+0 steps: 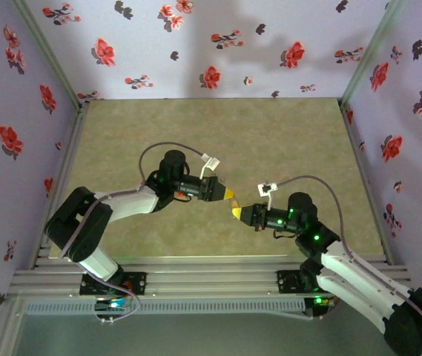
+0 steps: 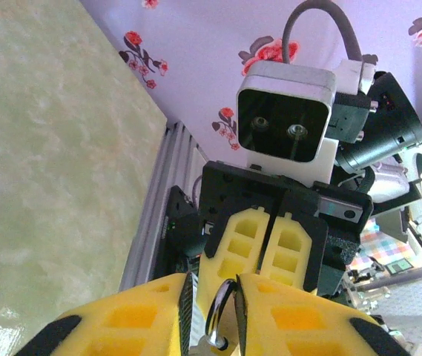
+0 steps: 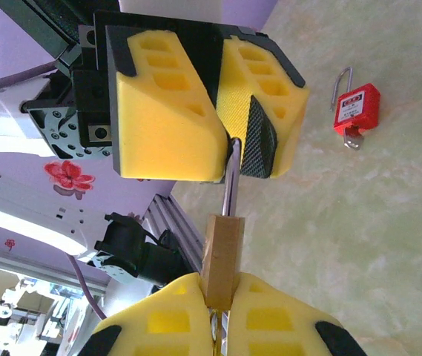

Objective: Lock with the key

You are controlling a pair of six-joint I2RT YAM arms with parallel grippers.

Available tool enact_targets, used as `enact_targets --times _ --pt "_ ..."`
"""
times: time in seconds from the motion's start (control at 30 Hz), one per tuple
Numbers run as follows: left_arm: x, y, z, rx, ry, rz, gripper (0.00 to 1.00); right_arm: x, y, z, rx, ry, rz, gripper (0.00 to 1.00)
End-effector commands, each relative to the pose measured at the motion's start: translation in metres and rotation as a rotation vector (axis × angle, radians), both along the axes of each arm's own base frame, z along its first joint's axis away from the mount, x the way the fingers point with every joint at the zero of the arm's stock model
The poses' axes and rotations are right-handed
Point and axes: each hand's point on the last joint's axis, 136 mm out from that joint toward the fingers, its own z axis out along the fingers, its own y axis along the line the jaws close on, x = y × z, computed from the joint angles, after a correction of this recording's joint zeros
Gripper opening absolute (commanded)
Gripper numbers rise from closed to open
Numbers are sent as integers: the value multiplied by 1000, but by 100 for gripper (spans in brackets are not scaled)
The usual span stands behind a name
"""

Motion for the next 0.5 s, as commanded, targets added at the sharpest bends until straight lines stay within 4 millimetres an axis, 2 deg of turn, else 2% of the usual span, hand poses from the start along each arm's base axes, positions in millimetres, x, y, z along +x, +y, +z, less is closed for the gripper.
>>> enact_targets --times 0.0,0.07,0.37,0.47 --pt "5 3 15 -44 -40 20 18 -2 4 17 43 -46 29 0" --pt "5 3 16 -50 -40 22 15 -2 5 18 44 -45 31 0" --pt "4 3 17 -60 -29 8 15 -2 5 18 43 -47 31 0" --pt "3 2 17 -63 -31 3 5 -2 4 19 46 -49 30 0"
